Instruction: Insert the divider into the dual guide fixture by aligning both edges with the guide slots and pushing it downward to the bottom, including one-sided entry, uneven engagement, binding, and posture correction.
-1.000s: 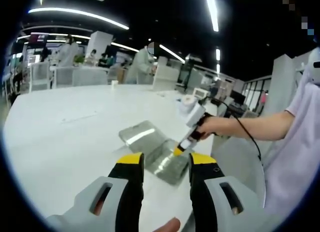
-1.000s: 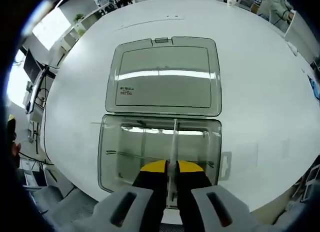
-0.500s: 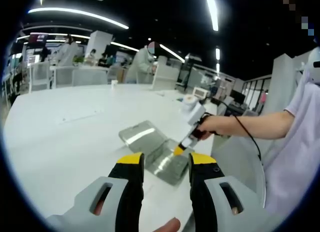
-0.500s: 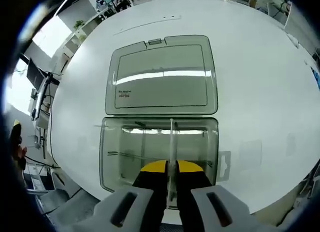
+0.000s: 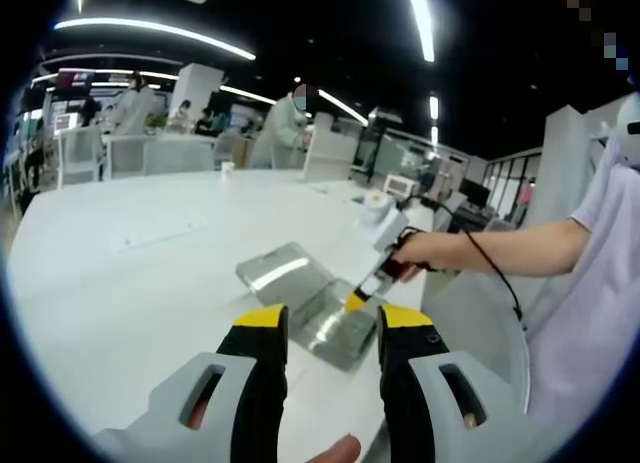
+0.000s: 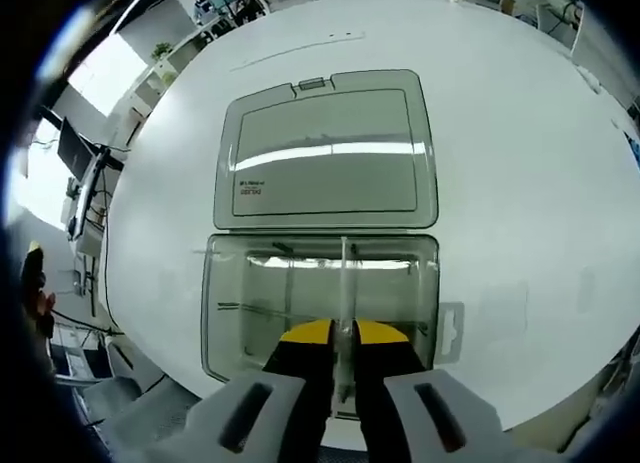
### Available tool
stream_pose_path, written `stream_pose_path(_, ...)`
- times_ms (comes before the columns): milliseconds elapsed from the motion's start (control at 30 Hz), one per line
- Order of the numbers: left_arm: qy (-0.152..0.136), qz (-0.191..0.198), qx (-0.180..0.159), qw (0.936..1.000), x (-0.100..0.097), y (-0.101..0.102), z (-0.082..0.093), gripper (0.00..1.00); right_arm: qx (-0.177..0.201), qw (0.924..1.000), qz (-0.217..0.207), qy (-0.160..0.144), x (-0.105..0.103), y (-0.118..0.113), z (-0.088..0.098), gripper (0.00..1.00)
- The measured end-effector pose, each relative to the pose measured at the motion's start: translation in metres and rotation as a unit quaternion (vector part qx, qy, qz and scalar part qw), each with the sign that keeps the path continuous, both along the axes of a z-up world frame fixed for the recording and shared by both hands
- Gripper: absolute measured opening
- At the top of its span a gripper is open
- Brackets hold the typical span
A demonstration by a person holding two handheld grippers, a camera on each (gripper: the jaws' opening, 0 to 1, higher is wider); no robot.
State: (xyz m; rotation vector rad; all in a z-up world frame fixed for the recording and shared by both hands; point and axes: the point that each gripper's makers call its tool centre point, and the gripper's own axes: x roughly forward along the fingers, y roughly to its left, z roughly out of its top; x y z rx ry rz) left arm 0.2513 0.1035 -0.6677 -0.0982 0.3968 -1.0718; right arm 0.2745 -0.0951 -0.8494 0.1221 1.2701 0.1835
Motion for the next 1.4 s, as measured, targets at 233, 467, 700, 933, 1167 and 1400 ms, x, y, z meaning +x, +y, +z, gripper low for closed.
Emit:
stream_pose_path(233,-0.002,0.007,0.004,1.0,-0.005,0.005,0.0,0.34,0.001,0.9998,0.012,-0.018,0.001,0.001,0.003,0.03)
stream_pose_path(467,-0.006,0.011,0.004,0.9999,-0.008,0.006,0.003,0.34,0.009,0.9985,0.007,-0.053,0.005,0.0,0.013,0.13)
stream_pose_path(700,-0.004,0.012,0.006,0.9999,-0.014,0.0,0.002,0.34,0.016,0.9959,0.013,-0.088,0.005,0.0,0.03,0.16)
stream_pose_path(933,0.001,0.021,0.002,0.9998,-0.016,-0.006,0.001,0.34,0.031,0.9894,0.056,-0.131,0.01,0.003,0.046,0.27)
stream_pose_path(1167,0.008,0.039,-0.001,0.9992,-0.016,-0.01,-0.001,0.34,0.042,0.9777,0.105,-0.177,0.017,0.006,0.061,0.35)
stream_pose_path(1400,0.012,0.063,-0.002,0.998,-0.018,-0.012,-0.001,0.34,0.064,0.9631,0.153,-0.212,0.021,0.011,0.073,0.37)
